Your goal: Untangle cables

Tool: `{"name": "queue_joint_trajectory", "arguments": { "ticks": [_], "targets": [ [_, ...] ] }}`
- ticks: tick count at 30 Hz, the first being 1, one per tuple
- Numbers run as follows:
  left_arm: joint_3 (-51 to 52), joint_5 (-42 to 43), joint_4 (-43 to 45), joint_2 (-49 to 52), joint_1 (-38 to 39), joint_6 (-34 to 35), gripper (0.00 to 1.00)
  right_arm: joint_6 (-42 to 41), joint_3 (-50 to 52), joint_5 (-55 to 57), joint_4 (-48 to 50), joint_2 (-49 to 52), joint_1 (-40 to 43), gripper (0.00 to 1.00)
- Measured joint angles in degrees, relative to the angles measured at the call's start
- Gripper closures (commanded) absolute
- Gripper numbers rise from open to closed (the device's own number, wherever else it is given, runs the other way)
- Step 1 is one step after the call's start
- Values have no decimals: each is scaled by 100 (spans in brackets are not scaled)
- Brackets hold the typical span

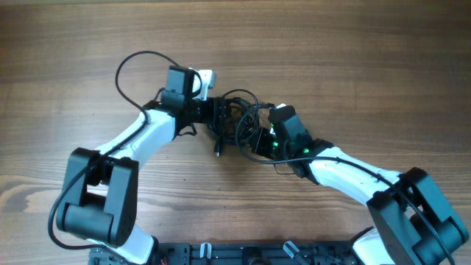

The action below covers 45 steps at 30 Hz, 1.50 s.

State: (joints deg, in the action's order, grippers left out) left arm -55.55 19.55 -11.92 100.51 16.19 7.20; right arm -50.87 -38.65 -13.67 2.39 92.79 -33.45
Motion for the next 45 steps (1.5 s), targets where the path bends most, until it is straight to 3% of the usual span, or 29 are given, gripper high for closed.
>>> {"name": "queue_joint_trajectory", "arguments": {
  "ticks": [5, 9, 13, 19, 20, 26, 31, 36, 45],
  "targets": [
    [0, -632, 66, 7, 243, -116, 36, -2, 0, 0, 2, 0, 0, 96],
    [-2, -754, 236, 216, 262, -144, 46, -2, 0, 0, 13, 0, 0, 96],
    [-2, -778, 267, 376, 262, -181, 48, -2, 0, 0, 17, 0, 0, 96],
    [-2, -778, 254, 376, 264, -269, 95, -2, 0, 7, 44, 0, 2, 96],
    [-2, -778, 247, 376, 262, -289, 96, -2, 0, 31, 48, 0, 2, 96],
    [-7, -1167, 74, 297, 323, -208, 96, -2, 0, 138, 79, 0, 11, 96],
    [-7, -2271, -376, 0, 400, 299, 96, -11, -15, 302, 175, 0, -2, 96],
    [-7, -2529, -470, -13, 382, 710, 96, -15, -50, 260, 181, -33, 131, 96],
    [-17, -2951, -492, -33, -94, 1224, 96, 20, -13, 586, -966, -1875, 1255, 96]
  ]
}}
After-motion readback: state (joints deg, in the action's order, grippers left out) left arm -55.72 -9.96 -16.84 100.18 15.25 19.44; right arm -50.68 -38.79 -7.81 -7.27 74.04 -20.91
